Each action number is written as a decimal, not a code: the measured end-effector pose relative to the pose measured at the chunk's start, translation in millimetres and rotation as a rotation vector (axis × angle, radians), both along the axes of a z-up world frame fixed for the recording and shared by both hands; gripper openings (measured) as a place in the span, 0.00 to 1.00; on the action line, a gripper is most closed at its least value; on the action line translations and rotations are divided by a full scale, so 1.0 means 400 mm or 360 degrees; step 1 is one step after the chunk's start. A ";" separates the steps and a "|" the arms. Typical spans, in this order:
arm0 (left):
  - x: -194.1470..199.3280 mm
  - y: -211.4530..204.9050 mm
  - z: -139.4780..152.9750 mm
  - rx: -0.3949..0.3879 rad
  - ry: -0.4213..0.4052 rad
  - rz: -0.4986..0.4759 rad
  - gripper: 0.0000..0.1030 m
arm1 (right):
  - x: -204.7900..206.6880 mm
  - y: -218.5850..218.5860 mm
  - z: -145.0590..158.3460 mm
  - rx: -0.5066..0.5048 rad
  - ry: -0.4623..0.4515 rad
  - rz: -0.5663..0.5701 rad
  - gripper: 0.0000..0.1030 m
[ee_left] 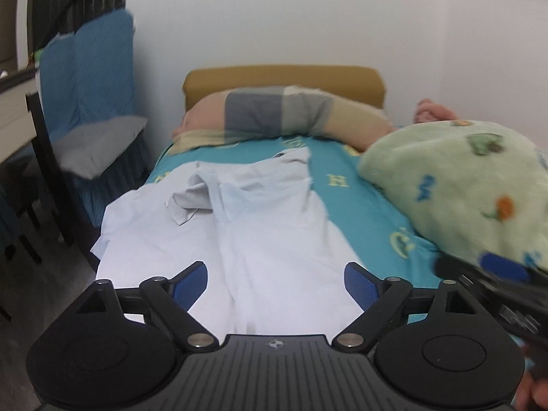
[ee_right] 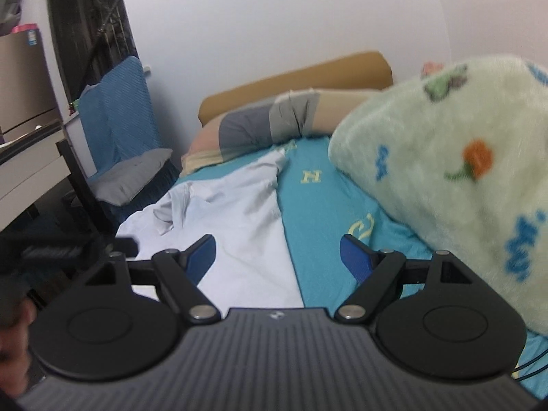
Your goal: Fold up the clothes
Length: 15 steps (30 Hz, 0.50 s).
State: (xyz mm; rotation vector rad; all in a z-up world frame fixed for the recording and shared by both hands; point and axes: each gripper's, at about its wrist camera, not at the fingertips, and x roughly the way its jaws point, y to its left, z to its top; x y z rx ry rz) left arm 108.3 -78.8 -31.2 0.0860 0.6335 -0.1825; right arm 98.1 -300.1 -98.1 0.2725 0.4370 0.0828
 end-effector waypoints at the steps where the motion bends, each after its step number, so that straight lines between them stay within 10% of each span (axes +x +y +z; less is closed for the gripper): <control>1: -0.029 -0.002 0.008 -0.0010 -0.0017 -0.0018 0.88 | -0.008 0.002 0.004 0.0000 -0.0020 0.0001 0.79; 15: -0.147 0.077 0.000 -0.0078 -0.0043 -0.0086 1.00 | -0.111 0.014 0.030 -0.0023 -0.0050 -0.0103 0.79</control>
